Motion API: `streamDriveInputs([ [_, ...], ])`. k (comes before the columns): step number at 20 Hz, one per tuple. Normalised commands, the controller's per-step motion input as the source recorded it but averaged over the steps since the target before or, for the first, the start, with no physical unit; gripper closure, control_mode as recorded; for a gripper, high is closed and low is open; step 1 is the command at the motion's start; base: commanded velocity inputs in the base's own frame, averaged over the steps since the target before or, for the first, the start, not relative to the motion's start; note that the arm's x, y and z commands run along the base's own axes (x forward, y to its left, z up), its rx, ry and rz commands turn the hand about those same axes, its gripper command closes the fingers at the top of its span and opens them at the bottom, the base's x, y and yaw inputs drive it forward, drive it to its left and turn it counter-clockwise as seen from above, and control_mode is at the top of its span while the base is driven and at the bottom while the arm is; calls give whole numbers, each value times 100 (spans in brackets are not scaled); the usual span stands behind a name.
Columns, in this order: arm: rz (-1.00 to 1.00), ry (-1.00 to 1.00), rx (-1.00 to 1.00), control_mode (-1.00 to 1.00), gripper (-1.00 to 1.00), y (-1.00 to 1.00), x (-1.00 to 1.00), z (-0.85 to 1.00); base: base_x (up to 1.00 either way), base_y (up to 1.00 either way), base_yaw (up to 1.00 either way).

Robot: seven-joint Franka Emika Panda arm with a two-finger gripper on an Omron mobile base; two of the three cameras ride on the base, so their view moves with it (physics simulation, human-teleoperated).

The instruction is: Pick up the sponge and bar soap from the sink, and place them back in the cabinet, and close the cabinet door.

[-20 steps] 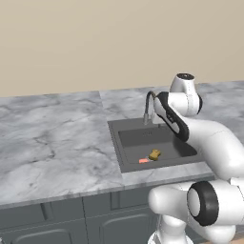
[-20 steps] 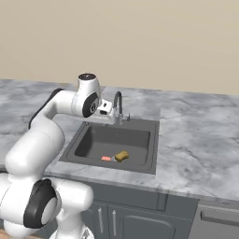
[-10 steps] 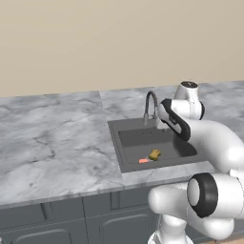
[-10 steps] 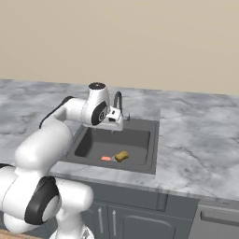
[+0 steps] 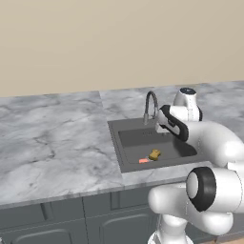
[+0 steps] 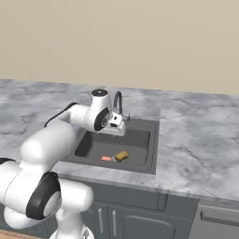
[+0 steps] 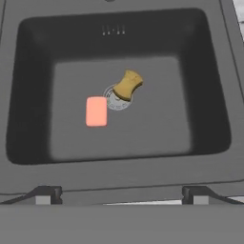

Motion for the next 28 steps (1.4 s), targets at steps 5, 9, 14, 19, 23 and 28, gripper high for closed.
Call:
streamDriveInputs([
  [5, -12, 0, 0, -100, -100, -1, 14, -23, 0, 0, 0],
  [9, -11, 0, 0, -100, -100, -1, 15, -23, 0, 0, 0],
  [14, -3, 0, 0, -100, -100, 0, 27, -23, 0, 0, 0],
  [19, 0, 0, 1, -100, -100, 0, 24, -29, 0, 0, 0],
  [23, 0, 0, 3, -100, -100, 0, 17, -29, 0, 0, 0],
  [28, 0, 0, 1, -100, -100, -2, 12, -27, 0, 0, 0],
])
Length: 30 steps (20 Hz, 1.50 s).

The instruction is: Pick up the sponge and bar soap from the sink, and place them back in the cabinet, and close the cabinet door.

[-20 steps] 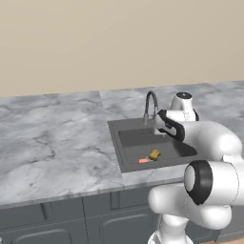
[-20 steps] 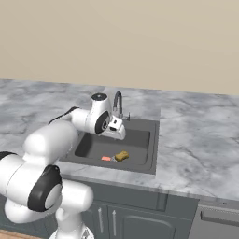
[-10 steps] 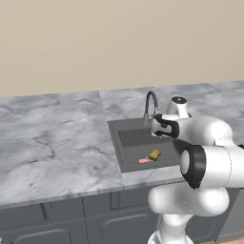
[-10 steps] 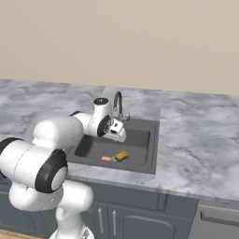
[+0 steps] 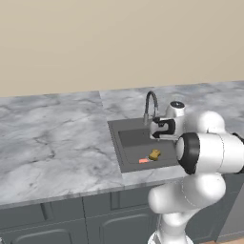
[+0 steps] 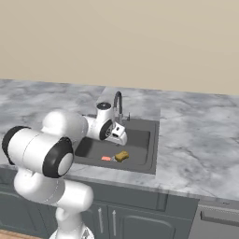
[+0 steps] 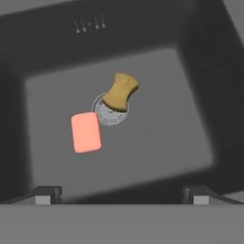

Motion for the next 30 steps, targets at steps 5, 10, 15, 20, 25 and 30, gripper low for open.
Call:
streamDriveInputs([
  [5, 0, 0, 0, -100, -100, -2, 18, -34, 0, 0, 0],
  [10, -1, 0, 0, -100, -100, -1, 20, -33, 0, 0, 0],
  [15, -3, 0, 3, -100, -100, 0, 18, -35, 0, 0, 0],
  [20, -4, 1, 4, -100, -100, 0, 18, -23, 0, 0, 0],
  [25, -3, 0, 5, -100, -100, 0, 17, -20, 0, 0, 0],
  [30, -3, 0, 1, -100, -100, -3, 18, -19, 0, 0, 0],
])
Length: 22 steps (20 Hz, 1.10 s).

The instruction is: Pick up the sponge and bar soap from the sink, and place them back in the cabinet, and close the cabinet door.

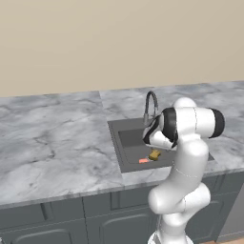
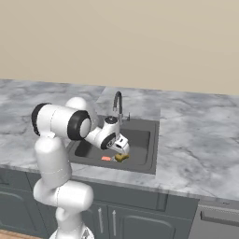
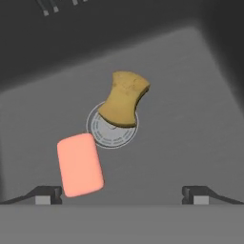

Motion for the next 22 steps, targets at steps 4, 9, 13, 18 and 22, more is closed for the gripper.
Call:
streamDriveInputs([
  [4, -2, 0, 0, -100, -100, -5, 13, -20, 0, 0, 0],
  [9, -1, 0, 0, -100, -100, -3, 14, -19, 0, 0, 0],
  [13, 0, 0, 0, -100, -100, -4, 17, -18, 0, 0, 0],
  [18, 0, 0, 0, -100, -100, -7, 18, -17, 0, 0, 0],
  [22, 0, 0, 0, -100, -100, -4, 19, -18, 0, 0, 0],
])
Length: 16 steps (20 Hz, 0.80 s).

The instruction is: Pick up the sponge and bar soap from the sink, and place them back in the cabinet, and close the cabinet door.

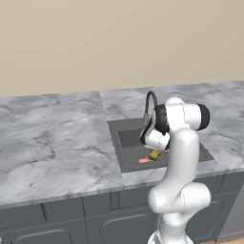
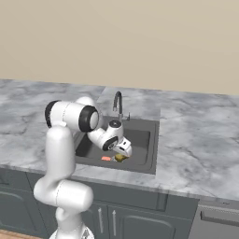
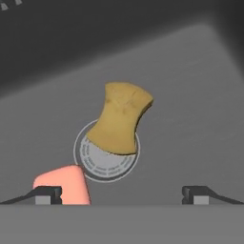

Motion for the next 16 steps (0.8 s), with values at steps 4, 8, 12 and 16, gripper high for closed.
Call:
streamDriveInputs([
  [4, 0, 0, 0, -100, -100, 0, 28, -20, 0, 0, 0],
  [8, 0, 0, 0, -100, -100, 0, 31, -21, 0, 0, 0],
  [12, 0, 0, 0, -100, -100, -1, 32, -21, 0, 0, 0],
  [16, 0, 0, 0, -100, -100, -2, 30, -22, 0, 0, 0],
])
